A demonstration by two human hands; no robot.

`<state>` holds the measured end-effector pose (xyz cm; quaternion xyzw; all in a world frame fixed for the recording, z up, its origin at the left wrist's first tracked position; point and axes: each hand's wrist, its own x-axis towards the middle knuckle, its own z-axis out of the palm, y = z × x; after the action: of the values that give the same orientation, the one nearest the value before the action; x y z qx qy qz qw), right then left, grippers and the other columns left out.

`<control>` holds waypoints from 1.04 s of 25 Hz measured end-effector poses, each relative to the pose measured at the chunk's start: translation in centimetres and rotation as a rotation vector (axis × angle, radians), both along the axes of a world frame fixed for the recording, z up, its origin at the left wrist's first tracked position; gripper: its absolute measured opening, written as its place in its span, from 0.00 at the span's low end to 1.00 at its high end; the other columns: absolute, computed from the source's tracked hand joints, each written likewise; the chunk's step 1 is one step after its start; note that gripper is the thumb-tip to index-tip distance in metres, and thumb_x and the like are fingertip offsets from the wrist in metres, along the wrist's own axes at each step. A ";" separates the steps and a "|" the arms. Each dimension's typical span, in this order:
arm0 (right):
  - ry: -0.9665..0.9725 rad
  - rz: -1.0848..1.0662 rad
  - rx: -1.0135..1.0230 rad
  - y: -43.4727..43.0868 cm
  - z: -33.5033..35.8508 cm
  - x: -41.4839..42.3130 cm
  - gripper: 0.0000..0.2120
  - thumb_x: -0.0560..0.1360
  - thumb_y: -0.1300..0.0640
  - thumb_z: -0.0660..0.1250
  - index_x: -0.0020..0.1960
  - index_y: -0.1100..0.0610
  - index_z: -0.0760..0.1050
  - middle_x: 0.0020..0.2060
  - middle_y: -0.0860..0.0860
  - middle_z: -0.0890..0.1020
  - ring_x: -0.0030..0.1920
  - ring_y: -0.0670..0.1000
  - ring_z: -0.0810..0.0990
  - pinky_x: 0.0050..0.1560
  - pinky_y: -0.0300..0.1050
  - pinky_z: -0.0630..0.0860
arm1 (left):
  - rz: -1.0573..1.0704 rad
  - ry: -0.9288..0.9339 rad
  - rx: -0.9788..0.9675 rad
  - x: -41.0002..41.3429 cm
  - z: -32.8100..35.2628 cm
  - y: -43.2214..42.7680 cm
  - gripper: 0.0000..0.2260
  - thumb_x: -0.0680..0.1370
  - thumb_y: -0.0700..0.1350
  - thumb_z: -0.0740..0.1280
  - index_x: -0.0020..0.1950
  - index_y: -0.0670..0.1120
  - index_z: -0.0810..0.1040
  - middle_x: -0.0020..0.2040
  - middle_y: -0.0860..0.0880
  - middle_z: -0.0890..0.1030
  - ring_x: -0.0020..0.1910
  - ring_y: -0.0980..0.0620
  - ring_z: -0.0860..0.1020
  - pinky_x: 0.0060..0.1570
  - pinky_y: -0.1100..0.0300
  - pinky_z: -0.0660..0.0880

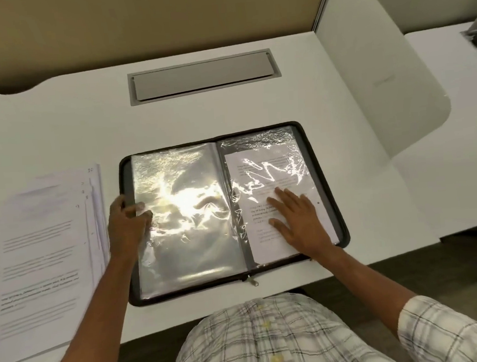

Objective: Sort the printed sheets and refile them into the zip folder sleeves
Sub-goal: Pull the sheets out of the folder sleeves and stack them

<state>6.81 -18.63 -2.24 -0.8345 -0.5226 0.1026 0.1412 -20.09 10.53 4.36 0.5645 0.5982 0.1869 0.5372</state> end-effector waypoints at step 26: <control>-0.107 0.174 0.353 9.4 0.8 16.4 0.12 0.77 0.60 0.72 0.59 0.51 0.83 0.52 0.47 0.86 0.58 0.49 0.81 0.76 0.65 0.59 | -1.101 0.170 0.605 26.3 -2.0 0.0 0.13 0.77 0.48 0.61 0.55 0.45 0.81 0.57 0.46 0.81 0.59 0.46 0.77 0.61 0.47 0.74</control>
<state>23.25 -9.21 -1.43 -0.7527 -0.6095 -0.0234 0.2480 6.24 10.48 2.31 0.9292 0.1817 -0.0016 0.3219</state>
